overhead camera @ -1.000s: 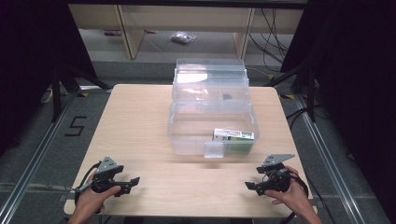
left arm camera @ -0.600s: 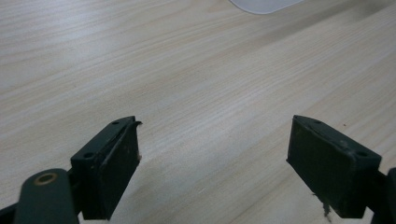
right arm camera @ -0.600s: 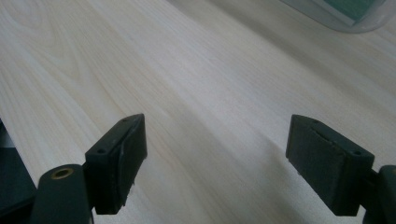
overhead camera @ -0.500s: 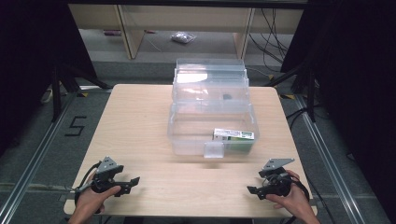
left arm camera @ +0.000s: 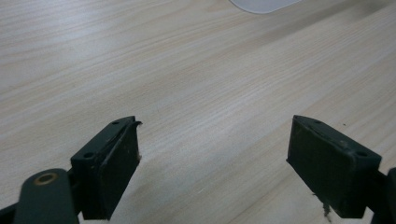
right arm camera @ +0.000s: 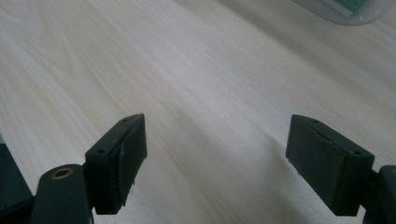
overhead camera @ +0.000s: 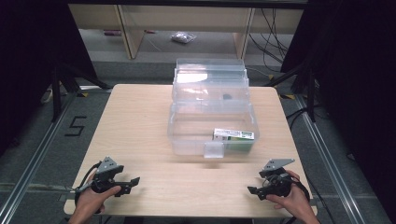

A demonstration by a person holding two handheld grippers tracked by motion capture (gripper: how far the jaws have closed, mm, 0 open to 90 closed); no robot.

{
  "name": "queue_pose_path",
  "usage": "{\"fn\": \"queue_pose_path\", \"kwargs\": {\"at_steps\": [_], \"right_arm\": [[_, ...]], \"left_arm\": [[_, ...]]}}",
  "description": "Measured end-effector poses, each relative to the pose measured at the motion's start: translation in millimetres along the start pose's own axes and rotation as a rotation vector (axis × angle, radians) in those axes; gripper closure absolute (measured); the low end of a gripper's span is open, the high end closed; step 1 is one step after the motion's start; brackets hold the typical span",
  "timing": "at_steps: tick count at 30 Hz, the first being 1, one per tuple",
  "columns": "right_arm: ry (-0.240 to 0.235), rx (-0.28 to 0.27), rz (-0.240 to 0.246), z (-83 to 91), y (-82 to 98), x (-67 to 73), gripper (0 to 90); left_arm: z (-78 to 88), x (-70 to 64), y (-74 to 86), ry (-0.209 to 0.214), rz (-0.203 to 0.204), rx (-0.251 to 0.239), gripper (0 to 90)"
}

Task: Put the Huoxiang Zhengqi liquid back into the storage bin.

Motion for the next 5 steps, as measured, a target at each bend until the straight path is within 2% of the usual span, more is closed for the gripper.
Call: {"fn": "queue_pose_path", "kwargs": {"at_steps": [3,5], "right_arm": [[0.007,-0.004,0.013,-0.2,-0.4,-1.9,21.2],[-0.001,0.007,-0.003,0.1,0.8,-0.3,21.1]], "left_arm": [[0.1,0.4,0.1,0.0,-0.001,0.001,16.0],[0.2,0.2,0.1,0.0,-0.001,0.0,16.0]]}}
Point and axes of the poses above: each handheld gripper's, and its own axes: z roughly backward along the jaws, y roughly out of its underside, x roughly to its left, the point moved 10 cm from there along -z, roughly forward along the jaws, and after that the axes turned 1 degree about z, right-handed, at the moved point
